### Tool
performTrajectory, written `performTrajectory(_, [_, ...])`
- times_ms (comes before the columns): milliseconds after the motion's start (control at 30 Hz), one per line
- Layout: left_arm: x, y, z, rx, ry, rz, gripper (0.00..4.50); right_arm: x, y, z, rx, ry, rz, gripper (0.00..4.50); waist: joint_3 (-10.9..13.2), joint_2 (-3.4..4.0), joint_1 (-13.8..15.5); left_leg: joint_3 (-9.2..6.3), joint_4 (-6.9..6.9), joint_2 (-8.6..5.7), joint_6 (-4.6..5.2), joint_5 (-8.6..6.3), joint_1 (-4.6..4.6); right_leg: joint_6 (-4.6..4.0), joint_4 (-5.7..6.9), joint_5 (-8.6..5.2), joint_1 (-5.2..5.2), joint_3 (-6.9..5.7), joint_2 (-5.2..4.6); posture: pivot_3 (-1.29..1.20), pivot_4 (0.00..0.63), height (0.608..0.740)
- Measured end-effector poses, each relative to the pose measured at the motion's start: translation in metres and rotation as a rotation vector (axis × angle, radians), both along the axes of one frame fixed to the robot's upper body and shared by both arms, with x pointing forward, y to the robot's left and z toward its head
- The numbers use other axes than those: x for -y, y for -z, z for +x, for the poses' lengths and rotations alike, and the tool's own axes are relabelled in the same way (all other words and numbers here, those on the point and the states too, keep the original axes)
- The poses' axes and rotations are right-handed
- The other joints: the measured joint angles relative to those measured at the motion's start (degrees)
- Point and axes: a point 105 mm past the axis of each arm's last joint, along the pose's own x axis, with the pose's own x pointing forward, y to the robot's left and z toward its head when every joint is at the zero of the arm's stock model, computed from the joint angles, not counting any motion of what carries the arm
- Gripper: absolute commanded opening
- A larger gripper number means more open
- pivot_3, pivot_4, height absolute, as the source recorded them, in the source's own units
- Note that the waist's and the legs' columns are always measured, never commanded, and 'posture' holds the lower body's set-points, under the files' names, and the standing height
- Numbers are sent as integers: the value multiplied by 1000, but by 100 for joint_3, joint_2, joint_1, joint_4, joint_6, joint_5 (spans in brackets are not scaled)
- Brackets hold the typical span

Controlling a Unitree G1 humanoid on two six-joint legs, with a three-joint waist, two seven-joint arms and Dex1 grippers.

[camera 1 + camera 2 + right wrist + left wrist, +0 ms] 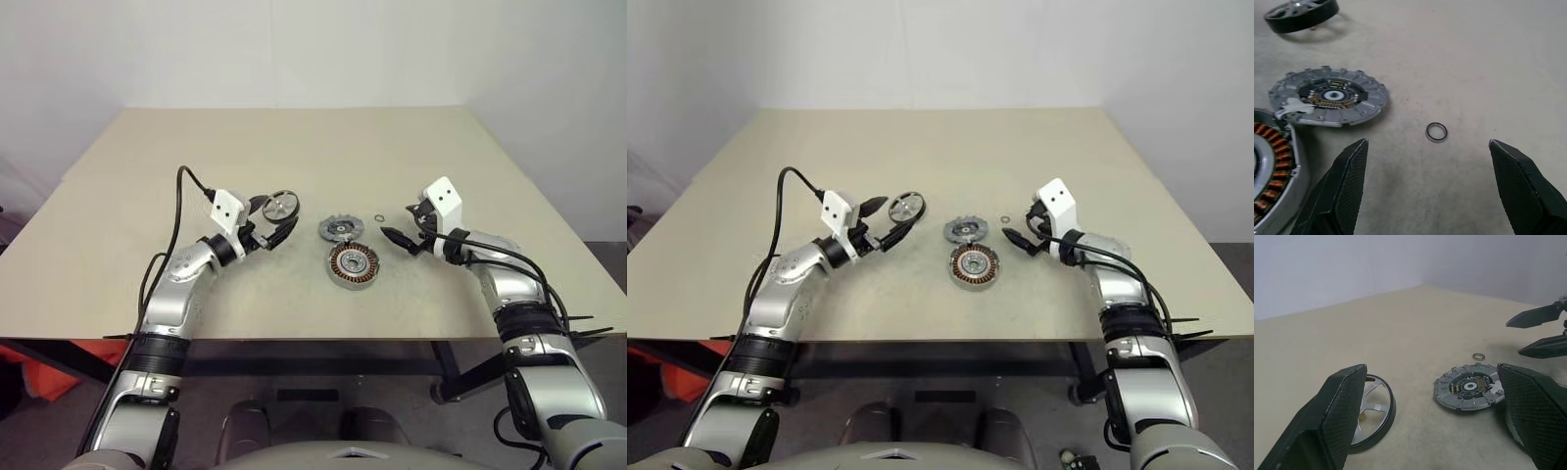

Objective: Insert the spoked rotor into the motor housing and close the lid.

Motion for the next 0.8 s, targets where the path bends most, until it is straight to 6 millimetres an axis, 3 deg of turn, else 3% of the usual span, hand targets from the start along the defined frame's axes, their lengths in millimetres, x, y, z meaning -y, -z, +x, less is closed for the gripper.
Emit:
performTrajectory(300, [-5,16,-2,-53,-18,2,4479,-2,0,8,11,33,4,4437,0,0,3,0,1,0,0,0,0,-1,1,0,0,-1,1,0,0,740])
performTrajectory(533, [-12,16,0,-55,-35,6,4479,-3,-11,14,45,46,6,4437,0,0,11,0,0,0,0,0,0,-1,2,1,0,0,0,0,0,740])
performTrajectory(800, [-4,17,-1,-58,-18,-1,4479,-3,-12,15,50,55,6,4437,0,0,60,0,1,0,0,0,0,-1,1,1,0,0,-1,0,0,740])
